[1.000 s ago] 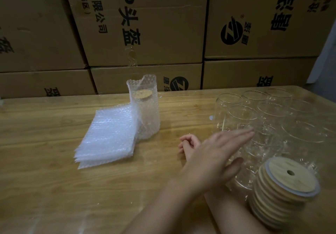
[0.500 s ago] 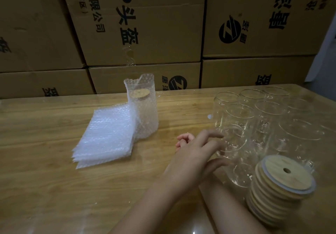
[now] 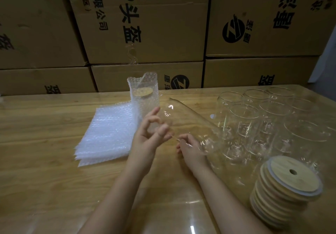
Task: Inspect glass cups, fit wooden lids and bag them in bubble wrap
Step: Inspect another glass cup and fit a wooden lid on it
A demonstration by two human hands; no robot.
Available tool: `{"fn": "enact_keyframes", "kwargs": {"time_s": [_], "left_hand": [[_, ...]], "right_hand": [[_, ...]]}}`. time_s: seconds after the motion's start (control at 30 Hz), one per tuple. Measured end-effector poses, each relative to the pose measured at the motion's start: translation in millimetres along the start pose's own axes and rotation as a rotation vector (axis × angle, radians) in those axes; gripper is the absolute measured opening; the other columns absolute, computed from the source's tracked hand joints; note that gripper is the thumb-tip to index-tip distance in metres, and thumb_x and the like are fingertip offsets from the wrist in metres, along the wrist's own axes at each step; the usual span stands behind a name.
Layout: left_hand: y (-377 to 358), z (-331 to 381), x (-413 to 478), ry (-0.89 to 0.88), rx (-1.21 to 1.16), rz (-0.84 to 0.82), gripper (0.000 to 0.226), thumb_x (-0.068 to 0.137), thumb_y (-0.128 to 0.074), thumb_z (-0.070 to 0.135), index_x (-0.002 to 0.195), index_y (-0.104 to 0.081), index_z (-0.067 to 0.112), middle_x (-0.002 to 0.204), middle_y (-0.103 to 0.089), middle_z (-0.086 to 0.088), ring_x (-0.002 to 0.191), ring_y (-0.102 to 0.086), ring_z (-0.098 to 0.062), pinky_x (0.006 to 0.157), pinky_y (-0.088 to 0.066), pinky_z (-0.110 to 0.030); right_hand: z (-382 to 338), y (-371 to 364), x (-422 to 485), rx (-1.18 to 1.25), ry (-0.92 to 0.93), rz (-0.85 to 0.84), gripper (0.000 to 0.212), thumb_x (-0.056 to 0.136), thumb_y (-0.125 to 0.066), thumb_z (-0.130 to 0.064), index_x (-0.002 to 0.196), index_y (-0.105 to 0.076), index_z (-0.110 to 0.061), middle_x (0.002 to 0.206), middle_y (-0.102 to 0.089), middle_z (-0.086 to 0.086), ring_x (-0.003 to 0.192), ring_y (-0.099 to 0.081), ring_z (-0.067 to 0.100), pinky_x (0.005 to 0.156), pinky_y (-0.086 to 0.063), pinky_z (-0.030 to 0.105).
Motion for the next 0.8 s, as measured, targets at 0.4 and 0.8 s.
{"fn": "enact_keyframes", "kwargs": {"time_s": [0.4, 0.8], "left_hand": [[45.2, -38.0, 9.7, 0.244, -0.368, 0.282, 0.016, 0.076, -0.068, 0.03, 0.089, -0.058, 0.027, 0.105, -0.067, 0.003, 0.099, -0.065, -0.029, 0.068, -0.058, -0.039], [-7.1, -76.7, -14.1, 0.283, -0.068, 0.069, 0.086, 0.078, -0.062, 0.025, 0.151, -0.016, 0.025, 0.15, -0.036, 0.009, 0.12, -0.056, -0.005, 0.081, -0.054, -0.021]], "right_hand": [[4.2, 14.4, 9.8, 0.613, -0.035, 0.112, 0.031, 0.1, -0.038, -0.041, 0.105, -0.059, -0.018, 0.093, -0.074, 0.011, 0.075, -0.067, 0.021, 0.063, -0.055, 0.028], [3.1, 10.5, 12.2, 0.71, -0.088, -0.022, 0.029, 0.098, -0.042, -0.04, 0.103, -0.055, -0.014, 0.087, -0.071, 0.008, 0.078, -0.069, 0.019, 0.07, -0.053, 0.032]]}}
Point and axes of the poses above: each hand's wrist, its own x-axis towards the middle knuckle, its own y-axis out of the back of the hand, z = x × y, the point moved 5 cm from there along x, towards the middle knuckle
